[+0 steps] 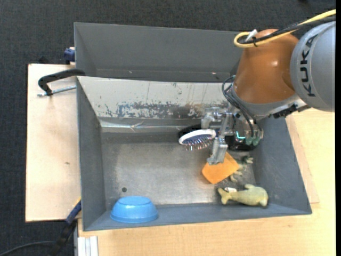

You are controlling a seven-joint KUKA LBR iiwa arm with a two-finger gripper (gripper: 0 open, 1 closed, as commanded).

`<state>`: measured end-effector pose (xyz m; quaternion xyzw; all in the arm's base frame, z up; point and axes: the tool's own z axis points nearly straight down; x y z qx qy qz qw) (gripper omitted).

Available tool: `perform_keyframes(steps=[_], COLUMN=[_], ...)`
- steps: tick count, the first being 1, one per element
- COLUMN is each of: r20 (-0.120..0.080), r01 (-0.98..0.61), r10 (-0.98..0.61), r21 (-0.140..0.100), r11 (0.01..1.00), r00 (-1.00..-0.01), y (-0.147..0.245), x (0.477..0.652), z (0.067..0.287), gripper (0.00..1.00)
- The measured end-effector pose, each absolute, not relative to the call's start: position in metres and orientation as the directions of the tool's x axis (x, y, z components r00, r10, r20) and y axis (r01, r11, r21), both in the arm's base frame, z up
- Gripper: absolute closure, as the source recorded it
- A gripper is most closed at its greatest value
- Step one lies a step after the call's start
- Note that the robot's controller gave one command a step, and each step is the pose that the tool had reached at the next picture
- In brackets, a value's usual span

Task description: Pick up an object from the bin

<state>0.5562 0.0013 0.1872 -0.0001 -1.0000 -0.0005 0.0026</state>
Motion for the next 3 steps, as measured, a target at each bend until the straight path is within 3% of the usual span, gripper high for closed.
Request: perform_keyframes(steps=[1,2,3], r20=[-0.015,-0.01,-0.015], r01=[0.174,0.174,0.223], r10=[0.174,0.174,0.223], r21=[0.006,0.003,0.004], r11=[0.985,0.985,0.975], r00=[-0.985,-0.985,-0.975], y=[0.0,-0.001,-0.007], x=[0.567,0.566,0.587], z=[0.087,0.088,0.214], gripper=[0.0,1.0,1.0])
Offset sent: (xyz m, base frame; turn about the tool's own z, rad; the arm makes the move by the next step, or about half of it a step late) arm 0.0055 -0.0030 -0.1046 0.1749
